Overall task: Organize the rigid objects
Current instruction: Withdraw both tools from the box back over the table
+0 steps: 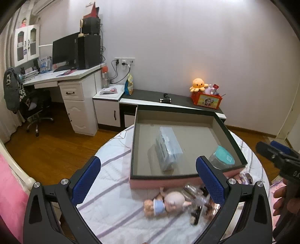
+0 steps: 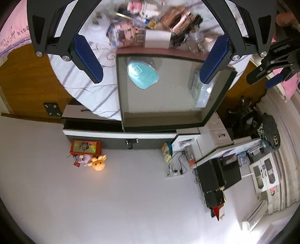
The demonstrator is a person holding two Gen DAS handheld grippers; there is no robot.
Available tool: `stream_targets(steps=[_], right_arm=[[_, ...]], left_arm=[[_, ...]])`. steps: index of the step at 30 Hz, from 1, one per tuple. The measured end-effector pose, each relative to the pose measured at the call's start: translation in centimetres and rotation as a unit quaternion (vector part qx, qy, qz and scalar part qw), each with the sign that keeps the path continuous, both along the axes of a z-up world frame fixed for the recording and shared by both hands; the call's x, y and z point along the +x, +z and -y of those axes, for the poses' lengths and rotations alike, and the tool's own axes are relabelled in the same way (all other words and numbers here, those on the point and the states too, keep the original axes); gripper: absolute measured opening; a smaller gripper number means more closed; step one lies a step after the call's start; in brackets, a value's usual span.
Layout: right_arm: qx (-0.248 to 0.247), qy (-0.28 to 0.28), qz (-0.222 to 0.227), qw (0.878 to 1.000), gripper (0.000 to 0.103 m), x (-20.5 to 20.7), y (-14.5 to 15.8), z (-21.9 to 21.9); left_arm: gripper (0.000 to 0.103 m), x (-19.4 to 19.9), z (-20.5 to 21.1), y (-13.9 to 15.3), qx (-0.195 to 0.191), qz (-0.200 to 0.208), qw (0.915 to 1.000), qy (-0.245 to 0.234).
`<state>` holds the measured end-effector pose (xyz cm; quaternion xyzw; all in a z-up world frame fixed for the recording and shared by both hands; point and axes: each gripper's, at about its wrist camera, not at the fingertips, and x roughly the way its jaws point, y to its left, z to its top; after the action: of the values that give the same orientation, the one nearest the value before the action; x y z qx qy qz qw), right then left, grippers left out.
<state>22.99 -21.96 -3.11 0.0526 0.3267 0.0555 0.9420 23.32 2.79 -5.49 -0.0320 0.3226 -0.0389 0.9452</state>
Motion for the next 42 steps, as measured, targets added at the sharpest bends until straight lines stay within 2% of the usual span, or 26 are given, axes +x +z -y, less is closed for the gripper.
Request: stream_targets(steps=[6,24,42], right_arm=[[0.013,-0.016,0.022,1.0,0.103,-3.9,1.1,1.0],[0.015,-0.034,0.046,0.998,0.103,-13.8,-0.4,1.1],[0.005,-0.032,0.05,0.998,0.103,-16.0,-0.2,0.5]], left_arm=[[0.103,-3.4,0.3,0.6,0.003,0.009,0.9999,0.004],[0.103,-13.2,2.4,1.2,0.018,0.036,0.9992,-0.003],[0.103,-15.2,1.3,1.3,0.006,0.036,0.9993,0.0]])
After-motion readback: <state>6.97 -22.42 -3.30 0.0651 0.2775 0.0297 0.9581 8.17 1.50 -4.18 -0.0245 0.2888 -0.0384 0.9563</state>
